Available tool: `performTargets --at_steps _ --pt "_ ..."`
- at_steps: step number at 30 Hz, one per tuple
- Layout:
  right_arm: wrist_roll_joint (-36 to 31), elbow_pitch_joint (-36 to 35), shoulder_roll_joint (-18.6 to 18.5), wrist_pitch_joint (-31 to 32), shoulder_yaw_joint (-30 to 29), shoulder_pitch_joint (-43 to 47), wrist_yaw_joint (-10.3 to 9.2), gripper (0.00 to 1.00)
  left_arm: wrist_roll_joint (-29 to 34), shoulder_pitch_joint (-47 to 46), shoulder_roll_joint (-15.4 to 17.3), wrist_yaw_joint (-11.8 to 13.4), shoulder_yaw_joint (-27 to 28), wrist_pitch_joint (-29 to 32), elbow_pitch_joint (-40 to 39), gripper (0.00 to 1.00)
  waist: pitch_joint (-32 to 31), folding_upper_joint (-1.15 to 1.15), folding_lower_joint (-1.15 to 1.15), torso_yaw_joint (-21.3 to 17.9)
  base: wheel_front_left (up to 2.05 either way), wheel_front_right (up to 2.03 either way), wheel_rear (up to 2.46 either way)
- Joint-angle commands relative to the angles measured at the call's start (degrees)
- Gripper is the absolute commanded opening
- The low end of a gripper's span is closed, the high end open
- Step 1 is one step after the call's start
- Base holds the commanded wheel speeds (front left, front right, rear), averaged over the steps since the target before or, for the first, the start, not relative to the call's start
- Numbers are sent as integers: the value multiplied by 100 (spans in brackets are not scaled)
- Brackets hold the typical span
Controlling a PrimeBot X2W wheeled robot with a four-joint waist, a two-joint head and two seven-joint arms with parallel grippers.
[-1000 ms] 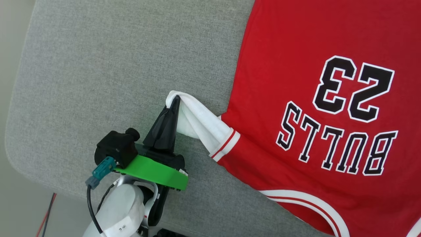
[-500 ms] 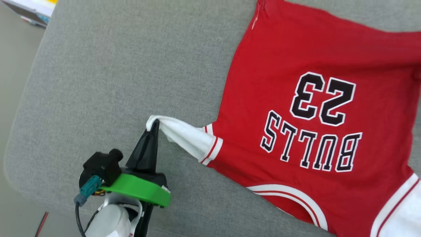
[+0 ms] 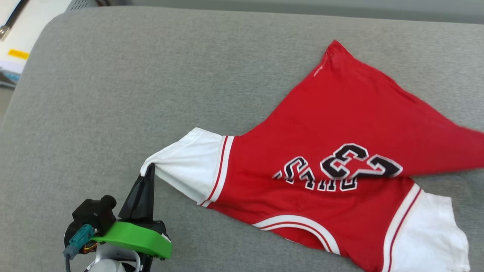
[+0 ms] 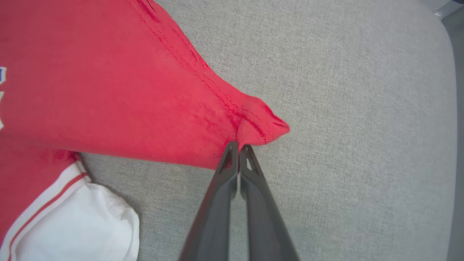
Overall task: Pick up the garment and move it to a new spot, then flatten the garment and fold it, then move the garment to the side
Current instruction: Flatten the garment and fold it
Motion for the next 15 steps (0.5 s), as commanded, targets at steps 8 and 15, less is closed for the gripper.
performTargets --at_steps 8,15 --pt "-122 -435 1004 166 -1412 2138 -4 0 -32 172 134 82 45 80 -81 0 -322 0 0 -475 0 0 0" --pt "-387 -514 1857 676 -1943 3211 -4 0 -32 137 163 54 -11 103 5 0 -327 0 0 -428 0 0 0"
